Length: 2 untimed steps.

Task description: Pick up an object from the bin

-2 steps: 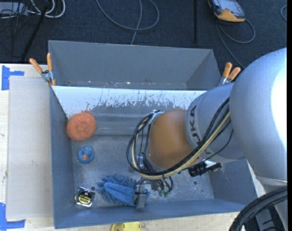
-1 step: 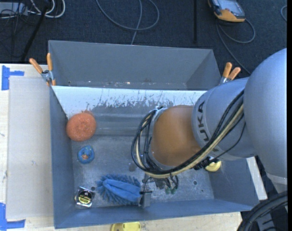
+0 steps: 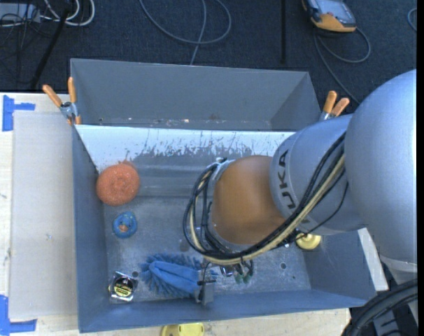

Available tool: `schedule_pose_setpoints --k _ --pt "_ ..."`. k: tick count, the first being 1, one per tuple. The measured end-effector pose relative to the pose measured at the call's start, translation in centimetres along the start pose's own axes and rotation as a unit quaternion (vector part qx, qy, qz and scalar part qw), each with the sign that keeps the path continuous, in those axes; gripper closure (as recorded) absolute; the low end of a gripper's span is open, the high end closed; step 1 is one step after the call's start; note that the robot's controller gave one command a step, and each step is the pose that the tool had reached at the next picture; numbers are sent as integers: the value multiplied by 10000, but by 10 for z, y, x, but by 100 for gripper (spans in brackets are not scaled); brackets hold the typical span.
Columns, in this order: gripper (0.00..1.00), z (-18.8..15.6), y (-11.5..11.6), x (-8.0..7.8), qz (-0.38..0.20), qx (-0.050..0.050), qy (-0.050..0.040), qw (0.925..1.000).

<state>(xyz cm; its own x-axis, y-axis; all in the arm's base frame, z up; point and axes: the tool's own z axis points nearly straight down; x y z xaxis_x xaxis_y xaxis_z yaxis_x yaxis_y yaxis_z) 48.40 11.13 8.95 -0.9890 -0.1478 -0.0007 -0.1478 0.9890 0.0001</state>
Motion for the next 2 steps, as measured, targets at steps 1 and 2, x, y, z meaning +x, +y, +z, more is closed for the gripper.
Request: schedule_pose_setpoints --k 1,2 --pt "100 20 14 6 -469 1 17 9989" --pt "100 20 14 6 -463 0 17 9989"
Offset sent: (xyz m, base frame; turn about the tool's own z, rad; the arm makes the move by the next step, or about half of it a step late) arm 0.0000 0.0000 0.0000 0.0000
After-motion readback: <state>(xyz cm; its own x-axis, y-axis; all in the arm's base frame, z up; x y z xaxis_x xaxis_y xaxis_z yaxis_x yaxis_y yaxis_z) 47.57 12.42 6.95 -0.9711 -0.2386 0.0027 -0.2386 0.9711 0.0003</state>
